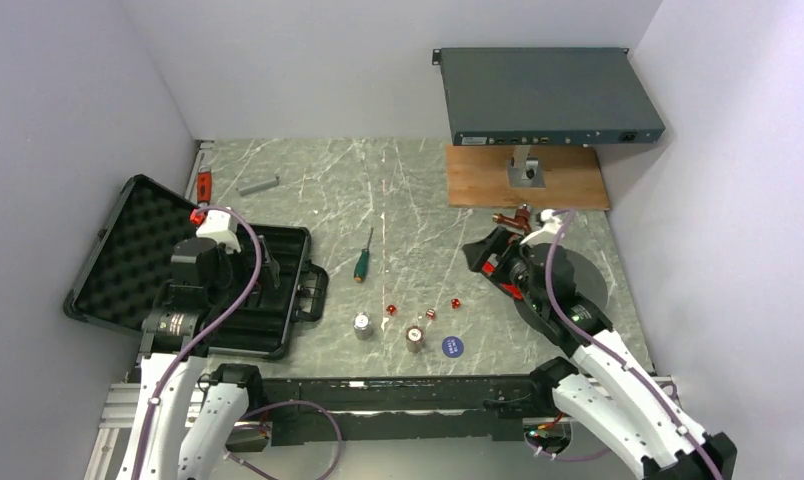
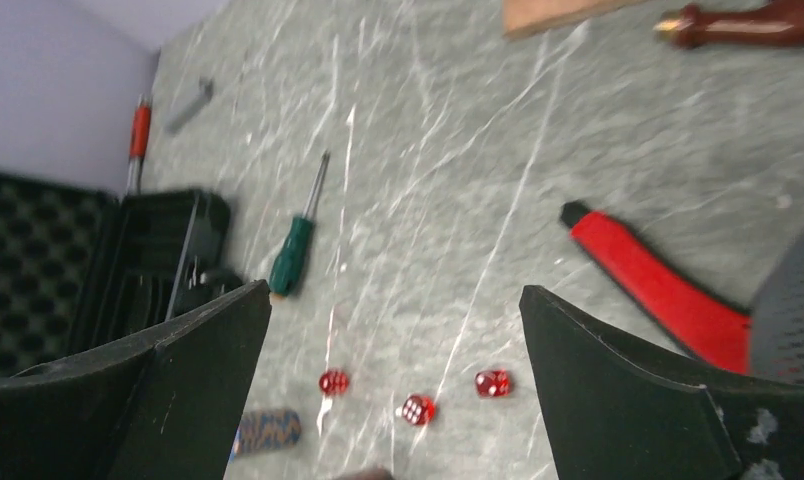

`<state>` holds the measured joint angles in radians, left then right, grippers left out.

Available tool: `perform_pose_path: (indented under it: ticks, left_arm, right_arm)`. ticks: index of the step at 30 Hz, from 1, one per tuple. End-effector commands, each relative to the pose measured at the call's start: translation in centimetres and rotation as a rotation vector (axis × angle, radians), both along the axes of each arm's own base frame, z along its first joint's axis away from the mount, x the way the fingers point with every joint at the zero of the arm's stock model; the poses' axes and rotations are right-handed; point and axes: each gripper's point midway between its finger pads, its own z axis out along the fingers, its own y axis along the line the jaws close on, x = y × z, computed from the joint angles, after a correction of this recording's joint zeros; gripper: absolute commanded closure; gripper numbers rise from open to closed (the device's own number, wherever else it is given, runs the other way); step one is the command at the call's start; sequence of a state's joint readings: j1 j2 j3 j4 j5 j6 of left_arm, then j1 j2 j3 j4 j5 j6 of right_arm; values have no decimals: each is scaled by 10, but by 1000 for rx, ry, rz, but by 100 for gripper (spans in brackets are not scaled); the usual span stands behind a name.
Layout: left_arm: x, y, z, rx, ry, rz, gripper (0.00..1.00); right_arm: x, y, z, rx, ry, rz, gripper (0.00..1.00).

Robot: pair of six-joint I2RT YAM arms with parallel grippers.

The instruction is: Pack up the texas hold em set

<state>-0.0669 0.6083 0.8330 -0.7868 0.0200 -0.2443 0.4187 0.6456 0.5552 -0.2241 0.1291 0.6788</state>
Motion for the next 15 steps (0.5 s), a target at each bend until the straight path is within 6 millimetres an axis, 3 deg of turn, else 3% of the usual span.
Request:
perform_pose_path:
  ticks: [1,6,15]
  left_arm:
    - [2,8,10,34,-54,30,1]
    - [-3,6,18,16,-113,26,1]
    - [2,-11,18,-10,-123,-87,1]
  right_arm:
    - [-8,33,-1,-38,-5,133,0]
    - [-16,68,-9,-29,28,267,0]
    - [-9,73,-9,-155,88,319,0]
